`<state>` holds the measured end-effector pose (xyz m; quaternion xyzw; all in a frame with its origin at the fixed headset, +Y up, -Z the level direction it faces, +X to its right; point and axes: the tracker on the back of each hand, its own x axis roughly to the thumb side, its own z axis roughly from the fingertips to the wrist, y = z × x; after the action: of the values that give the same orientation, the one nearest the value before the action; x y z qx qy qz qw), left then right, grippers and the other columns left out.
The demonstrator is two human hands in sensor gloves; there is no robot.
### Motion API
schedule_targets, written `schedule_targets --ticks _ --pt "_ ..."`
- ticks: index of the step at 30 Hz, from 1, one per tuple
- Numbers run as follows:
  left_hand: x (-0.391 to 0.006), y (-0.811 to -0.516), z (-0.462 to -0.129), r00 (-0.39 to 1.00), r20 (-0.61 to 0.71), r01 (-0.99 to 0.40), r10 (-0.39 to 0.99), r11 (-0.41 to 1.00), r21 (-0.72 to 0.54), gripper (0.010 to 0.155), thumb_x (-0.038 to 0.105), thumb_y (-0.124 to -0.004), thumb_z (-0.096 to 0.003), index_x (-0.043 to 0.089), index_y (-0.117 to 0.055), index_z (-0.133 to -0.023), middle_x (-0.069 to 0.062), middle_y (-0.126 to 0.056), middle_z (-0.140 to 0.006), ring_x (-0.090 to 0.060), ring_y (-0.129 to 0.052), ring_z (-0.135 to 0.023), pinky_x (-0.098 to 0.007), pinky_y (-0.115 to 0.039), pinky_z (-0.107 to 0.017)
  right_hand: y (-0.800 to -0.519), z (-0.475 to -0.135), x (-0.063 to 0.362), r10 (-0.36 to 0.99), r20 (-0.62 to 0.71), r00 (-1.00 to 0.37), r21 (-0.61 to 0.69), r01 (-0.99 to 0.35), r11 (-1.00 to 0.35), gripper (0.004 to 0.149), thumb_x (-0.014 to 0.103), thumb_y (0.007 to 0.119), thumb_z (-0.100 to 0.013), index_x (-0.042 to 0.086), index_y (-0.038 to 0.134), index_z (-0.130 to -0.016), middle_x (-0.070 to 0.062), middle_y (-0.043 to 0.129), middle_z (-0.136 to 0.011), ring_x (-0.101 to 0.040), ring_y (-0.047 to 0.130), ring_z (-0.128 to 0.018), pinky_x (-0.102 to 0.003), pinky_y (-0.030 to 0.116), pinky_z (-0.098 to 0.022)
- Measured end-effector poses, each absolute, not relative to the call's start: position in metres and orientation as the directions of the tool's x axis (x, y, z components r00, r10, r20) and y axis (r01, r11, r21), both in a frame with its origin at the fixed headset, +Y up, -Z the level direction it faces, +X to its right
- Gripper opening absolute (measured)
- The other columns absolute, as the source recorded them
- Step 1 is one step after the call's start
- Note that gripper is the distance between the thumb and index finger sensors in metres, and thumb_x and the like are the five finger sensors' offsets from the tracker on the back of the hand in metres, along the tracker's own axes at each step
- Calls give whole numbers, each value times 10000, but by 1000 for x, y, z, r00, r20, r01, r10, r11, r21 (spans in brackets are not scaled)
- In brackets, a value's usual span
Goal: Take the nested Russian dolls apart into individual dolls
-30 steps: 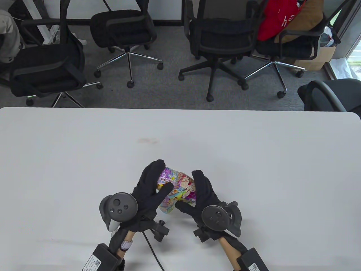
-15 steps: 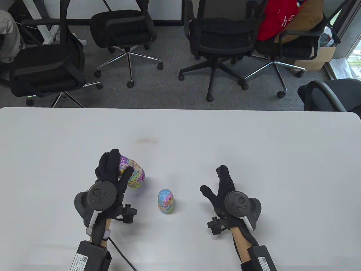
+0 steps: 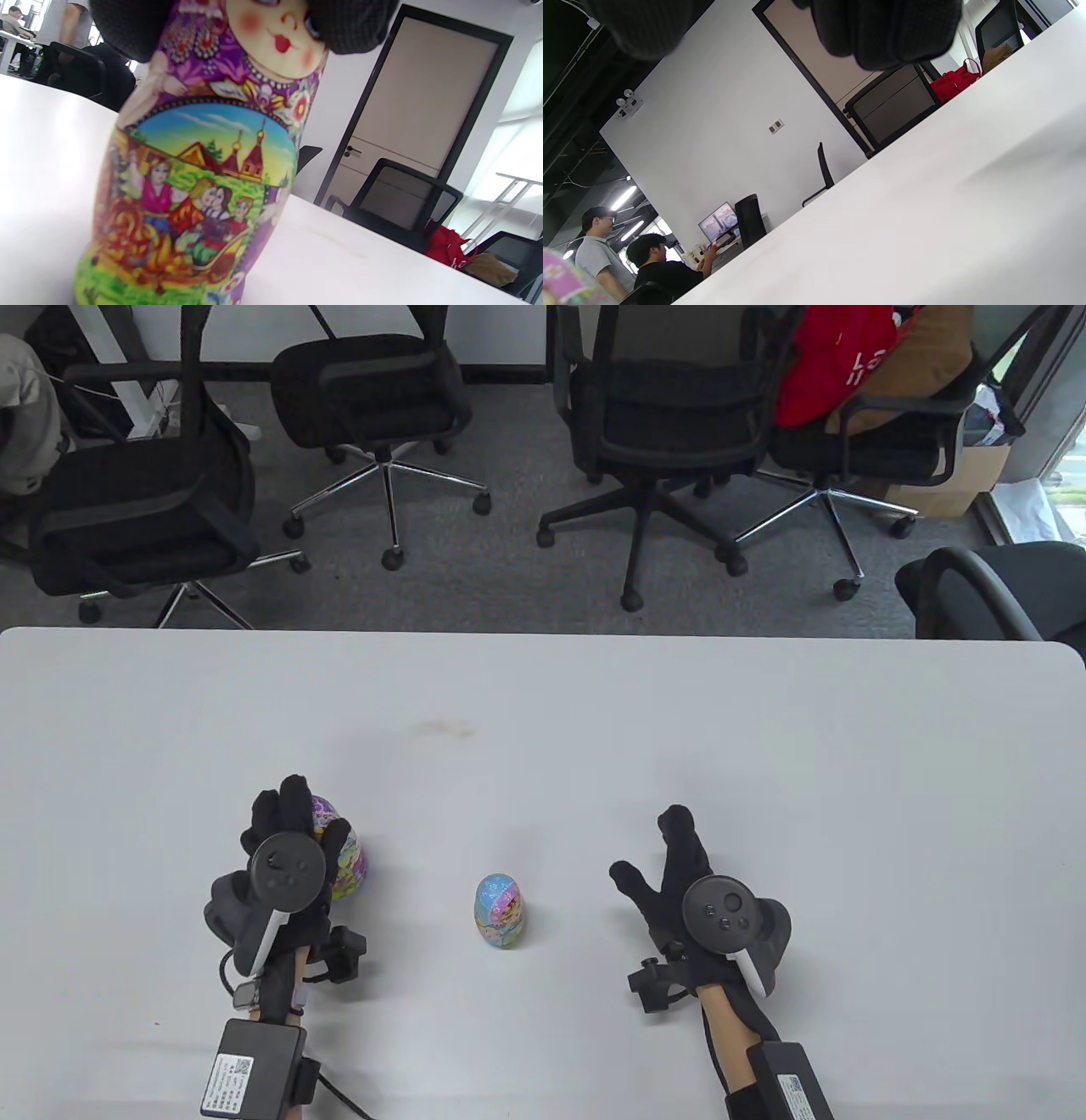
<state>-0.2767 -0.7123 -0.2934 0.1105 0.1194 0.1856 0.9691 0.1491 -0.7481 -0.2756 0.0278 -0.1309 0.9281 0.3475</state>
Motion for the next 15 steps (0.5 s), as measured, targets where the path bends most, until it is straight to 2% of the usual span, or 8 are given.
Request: schedule_targets --ticks 8,12,15 --pt "-279 -713 -293 897 -203 -348 392 911 222 766 447 -702 -563 137 -408 -1198 -263 -497 -1198 -501 -663 -1024 -562 -693 -729 -748 -276 150 641 137 -755 -223 -654 -723 928 551 691 -478 20 250 -1097 -237 484 -1097 -450 610 -954 -552 610 -710" --pt "-269 -694 -286 909 -155 -330 386 897 294 788 468 -686 -566 140 -370 -1209 -273 -421 -1218 -531 -549 -1073 -616 -583 -774 -749 -276 150 641 136 -755 -217 -654 -725 927 550 692 -479 20 250 -1097 -238 485 -1096 -449 610 -954 -553 610 -710" --pt "-256 -676 -278 918 -82 -334 387 869 364 786 473 -679 -568 134 -381 -1211 -270 -426 -1220 -536 -534 -1079 -638 -540 -783 -749 -276 149 639 138 -757 -213 -652 -727 926 549 692 -478 21 251 -1097 -237 486 -1096 -450 612 -954 -554 609 -709"
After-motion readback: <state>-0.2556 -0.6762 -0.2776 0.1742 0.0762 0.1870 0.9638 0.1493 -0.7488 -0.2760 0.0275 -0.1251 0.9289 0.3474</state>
